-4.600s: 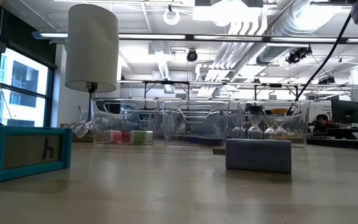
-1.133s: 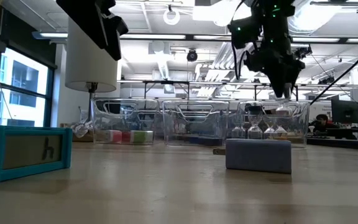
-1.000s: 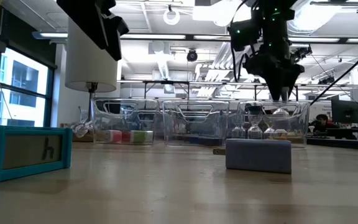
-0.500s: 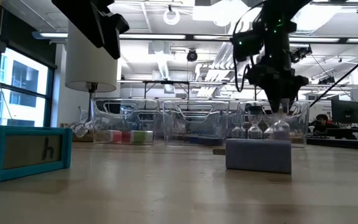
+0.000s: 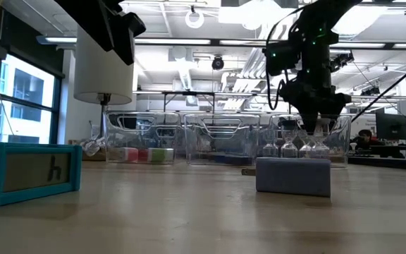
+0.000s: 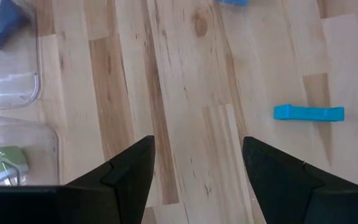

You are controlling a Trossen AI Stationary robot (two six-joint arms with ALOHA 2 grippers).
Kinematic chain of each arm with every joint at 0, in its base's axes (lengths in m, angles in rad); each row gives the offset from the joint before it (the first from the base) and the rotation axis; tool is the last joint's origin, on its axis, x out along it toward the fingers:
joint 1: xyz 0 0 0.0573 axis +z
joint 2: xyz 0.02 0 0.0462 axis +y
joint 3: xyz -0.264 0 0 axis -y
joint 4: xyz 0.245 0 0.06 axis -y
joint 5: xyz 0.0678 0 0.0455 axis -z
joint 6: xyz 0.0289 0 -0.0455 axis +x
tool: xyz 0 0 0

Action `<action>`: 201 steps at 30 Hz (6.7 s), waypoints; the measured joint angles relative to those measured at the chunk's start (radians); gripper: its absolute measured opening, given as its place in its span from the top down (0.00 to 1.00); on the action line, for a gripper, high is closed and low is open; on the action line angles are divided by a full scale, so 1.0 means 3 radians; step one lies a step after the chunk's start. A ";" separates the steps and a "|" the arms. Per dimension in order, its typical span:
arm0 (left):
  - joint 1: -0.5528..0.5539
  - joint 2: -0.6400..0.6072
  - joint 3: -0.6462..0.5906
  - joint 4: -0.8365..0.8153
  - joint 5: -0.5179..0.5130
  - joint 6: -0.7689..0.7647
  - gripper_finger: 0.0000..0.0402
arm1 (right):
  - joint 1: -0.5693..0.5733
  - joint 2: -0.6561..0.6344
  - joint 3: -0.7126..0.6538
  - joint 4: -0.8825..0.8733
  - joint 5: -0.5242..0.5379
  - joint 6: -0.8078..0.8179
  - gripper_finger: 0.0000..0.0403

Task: Pick & Place Office items
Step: Put the purple hourglass into the right transparent bin, then put the light blue digital clock into the middle transparent bin

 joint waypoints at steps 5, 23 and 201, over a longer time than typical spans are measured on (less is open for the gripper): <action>0.0000 0.0000 0.0000 0.0001 0.0000 -0.0006 0.42 | 0.0011 0.0000 0.0000 -0.0001 0.0114 -0.0074 0.21; 0.0000 0.0000 0.0000 -0.0007 0.0001 -0.0274 0.42 | 0.0106 -0.0746 0.0049 -0.0010 0.0374 -0.0143 0.25; 0.2050 0.2044 0.1469 0.0858 0.0359 -0.1234 0.87 | 0.3265 -0.1628 -0.0483 0.1361 0.1486 0.0047 0.28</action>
